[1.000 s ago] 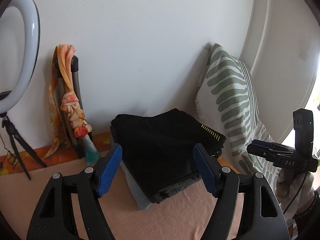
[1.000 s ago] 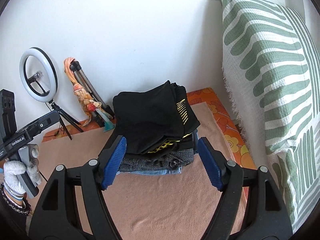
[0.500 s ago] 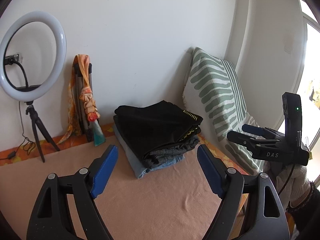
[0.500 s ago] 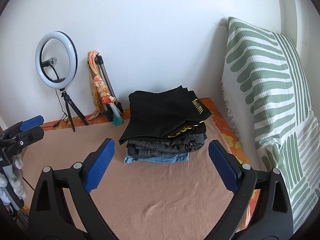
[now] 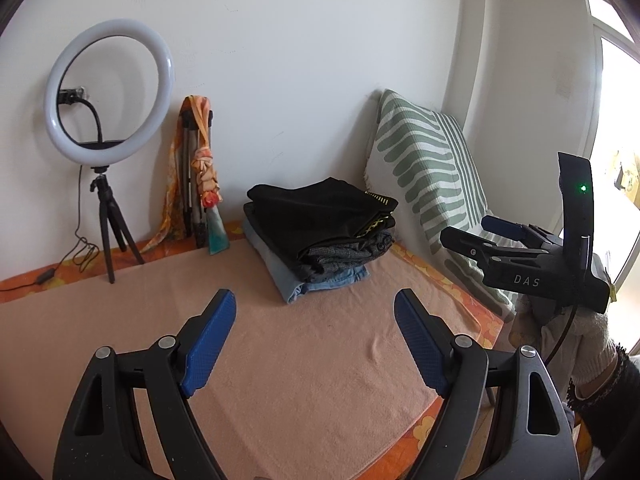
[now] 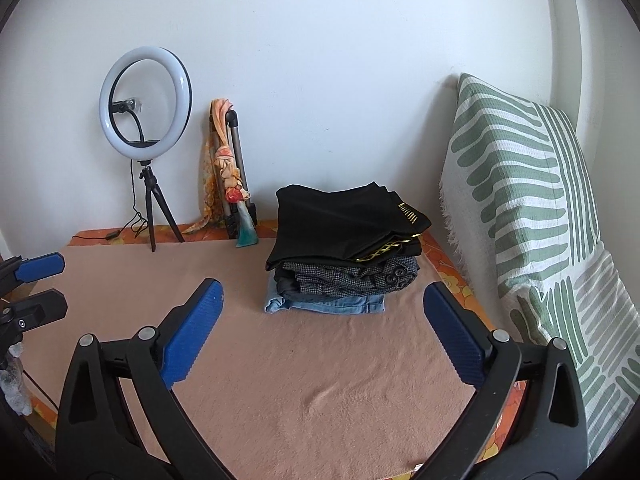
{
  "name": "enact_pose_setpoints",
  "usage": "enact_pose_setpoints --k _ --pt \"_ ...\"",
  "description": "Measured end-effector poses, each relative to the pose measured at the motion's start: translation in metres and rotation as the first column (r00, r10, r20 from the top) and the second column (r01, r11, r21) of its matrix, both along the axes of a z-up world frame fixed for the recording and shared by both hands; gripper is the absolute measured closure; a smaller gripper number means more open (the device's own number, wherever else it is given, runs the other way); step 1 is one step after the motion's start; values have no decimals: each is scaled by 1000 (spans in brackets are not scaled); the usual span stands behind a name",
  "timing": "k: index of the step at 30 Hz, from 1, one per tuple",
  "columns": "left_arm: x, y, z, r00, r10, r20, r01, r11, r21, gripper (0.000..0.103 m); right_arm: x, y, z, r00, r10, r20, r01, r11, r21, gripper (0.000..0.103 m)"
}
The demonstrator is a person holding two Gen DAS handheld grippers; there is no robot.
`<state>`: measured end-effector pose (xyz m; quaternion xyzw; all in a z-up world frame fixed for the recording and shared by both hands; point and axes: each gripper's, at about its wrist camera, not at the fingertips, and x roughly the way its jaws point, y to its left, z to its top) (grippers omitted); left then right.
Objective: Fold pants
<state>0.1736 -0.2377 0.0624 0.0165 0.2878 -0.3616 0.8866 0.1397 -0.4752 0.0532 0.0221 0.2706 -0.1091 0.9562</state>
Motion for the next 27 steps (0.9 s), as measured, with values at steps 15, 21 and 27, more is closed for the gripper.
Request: enact_pose_setpoints --k 15,21,27 --pt "-20 25 -23 996 81 49 -81 997 13 11 -14 42 -31 999 20 28 -18 998 -60 0" --pt "-20 23 -32 994 98 45 -99 995 28 11 -13 44 -42 999 24 26 -22 997 -74 0" --pt "-17 22 -39 990 126 66 -130 990 59 11 -12 40 -49 999 13 40 -10 998 -70 0"
